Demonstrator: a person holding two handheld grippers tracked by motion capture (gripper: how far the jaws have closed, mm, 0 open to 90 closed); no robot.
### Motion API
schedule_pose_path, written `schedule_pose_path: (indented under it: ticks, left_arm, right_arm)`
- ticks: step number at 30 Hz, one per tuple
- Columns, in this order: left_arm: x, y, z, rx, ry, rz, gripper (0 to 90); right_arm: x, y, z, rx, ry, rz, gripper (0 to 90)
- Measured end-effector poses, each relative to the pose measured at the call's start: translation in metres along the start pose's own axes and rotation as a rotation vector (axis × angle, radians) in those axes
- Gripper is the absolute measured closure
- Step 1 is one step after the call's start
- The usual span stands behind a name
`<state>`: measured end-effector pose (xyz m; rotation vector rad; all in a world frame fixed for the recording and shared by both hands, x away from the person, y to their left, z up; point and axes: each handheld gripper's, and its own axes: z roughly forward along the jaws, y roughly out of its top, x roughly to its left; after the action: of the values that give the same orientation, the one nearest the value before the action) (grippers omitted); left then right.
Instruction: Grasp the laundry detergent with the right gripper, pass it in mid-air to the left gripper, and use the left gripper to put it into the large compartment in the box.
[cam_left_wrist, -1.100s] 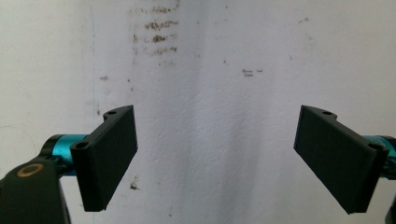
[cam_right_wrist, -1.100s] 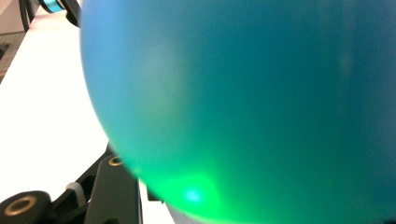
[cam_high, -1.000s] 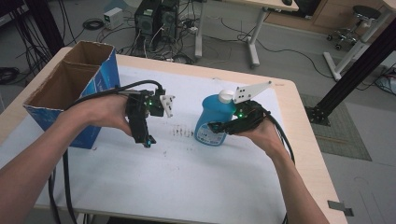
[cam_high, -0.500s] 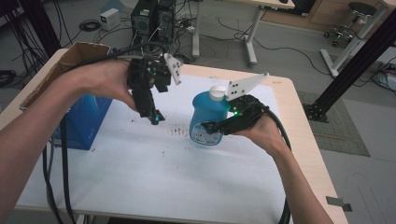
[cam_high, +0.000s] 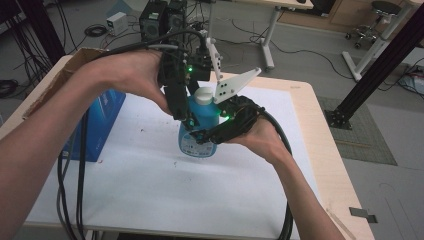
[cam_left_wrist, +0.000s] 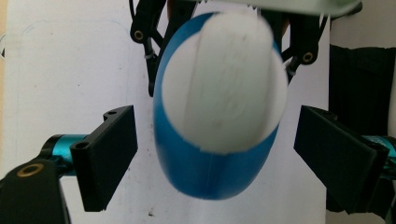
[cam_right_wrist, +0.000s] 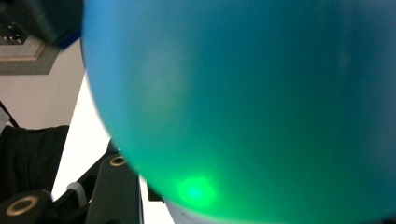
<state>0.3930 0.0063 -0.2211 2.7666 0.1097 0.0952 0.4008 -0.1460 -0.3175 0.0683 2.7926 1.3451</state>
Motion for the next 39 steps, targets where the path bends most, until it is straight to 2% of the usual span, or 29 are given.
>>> schedule_pose_path:
  ticks: [5,11,17,30,39]
  left_arm:
    - [-0.002,0.002,0.003,0.027,0.009,-0.009,13.5]
    - [-0.001,0.004,0.006,0.025,0.011,-0.015,13.6]
    - [0.0,0.005,0.007,0.031,0.005,-0.02,17.5]
    - [-0.002,0.008,0.009,0.047,-0.003,0.004,23.1]
    - [-0.003,0.008,0.01,0.064,-0.009,0.003,26.9]
  right_arm:
    - [0.001,0.001,0.006,0.003,0.011,0.001,46.3]
    - [0.002,0.002,0.006,-0.005,0.017,0.011,46.3]
    - [0.002,0.001,0.007,0.005,0.01,0.005,46.3]
    - [0.004,0.0,0.008,0.005,0.014,0.007,46.3]
    - [0.003,-0.002,0.009,0.006,0.011,0.007,46.3]
